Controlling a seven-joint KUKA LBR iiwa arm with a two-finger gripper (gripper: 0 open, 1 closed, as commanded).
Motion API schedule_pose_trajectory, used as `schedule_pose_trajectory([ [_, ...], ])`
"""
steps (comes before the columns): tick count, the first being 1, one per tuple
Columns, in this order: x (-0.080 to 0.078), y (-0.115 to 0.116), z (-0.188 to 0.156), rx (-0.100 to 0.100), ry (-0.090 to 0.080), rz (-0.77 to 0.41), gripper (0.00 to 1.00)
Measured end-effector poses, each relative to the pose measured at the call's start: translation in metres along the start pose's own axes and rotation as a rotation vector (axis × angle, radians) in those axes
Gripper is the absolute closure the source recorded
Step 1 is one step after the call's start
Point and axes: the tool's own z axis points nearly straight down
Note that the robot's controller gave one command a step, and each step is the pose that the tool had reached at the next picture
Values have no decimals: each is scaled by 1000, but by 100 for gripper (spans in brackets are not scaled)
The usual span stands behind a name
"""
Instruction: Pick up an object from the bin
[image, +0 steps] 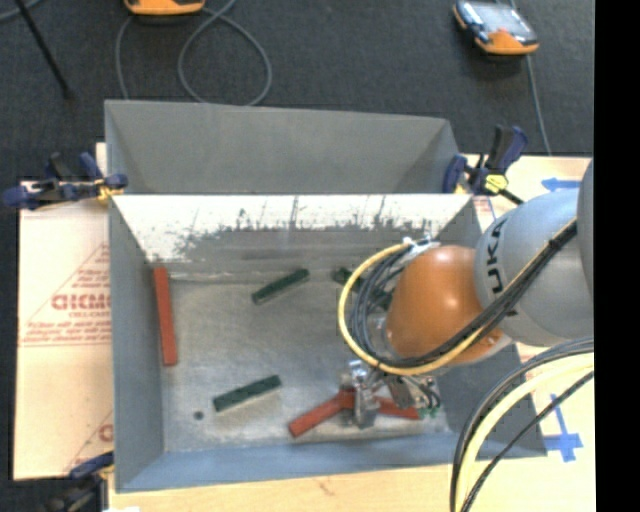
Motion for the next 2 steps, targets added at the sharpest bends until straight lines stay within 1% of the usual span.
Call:
schedule_pose_trajectory([
  [1, 1, -31, -112, 5, -4, 31, 100],
  [2, -12, -60, -159, 5, -3, 36, 100],
])
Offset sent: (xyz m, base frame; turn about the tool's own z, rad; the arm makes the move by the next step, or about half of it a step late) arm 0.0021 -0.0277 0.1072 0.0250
